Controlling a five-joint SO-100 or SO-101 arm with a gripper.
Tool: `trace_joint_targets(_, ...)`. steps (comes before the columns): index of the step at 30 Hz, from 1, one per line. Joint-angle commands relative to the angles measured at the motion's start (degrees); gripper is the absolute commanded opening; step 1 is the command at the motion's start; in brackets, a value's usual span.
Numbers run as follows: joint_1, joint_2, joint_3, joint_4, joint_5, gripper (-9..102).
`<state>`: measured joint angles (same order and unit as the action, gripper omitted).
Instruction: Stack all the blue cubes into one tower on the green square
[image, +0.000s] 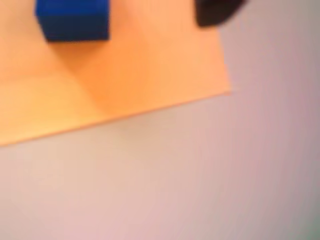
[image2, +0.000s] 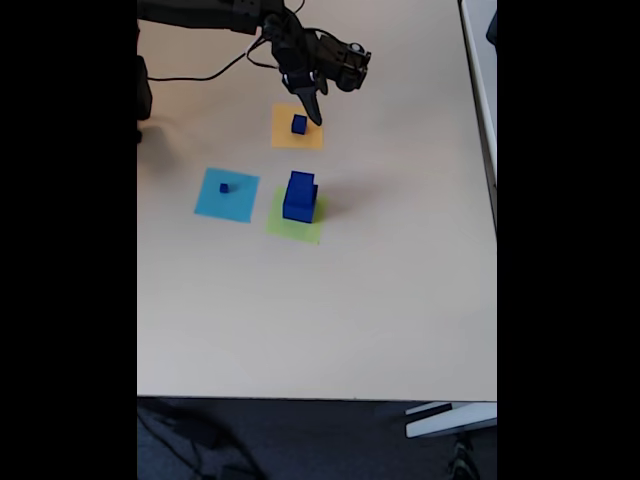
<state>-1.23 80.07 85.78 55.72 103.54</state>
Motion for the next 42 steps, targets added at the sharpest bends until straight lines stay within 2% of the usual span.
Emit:
trace_joint_targets(1, -0.5, 0.4, -4.0, 2.2, 1.1, 36)
trace_joint_targets(7, 1.1, -3.3, -7.6, 7.9, -3.8, 39)
trace_joint_targets(16, 1.8, -6.4, -6.0, 7.3, -6.8, 36)
trace_joint_targets(24, 0.0, -8.8, -4.2, 4.3, -5.4, 35)
trace_joint_targets(30, -1.2, -9.5, 0.4, -1.0, -4.6, 35)
trace_joint_targets(37, -0.6, -8.8, 4.0, -2.5, -5.4, 32)
trace_joint_targets(42, 0.5, -7.7, 6.1, -2.8, -6.6, 22)
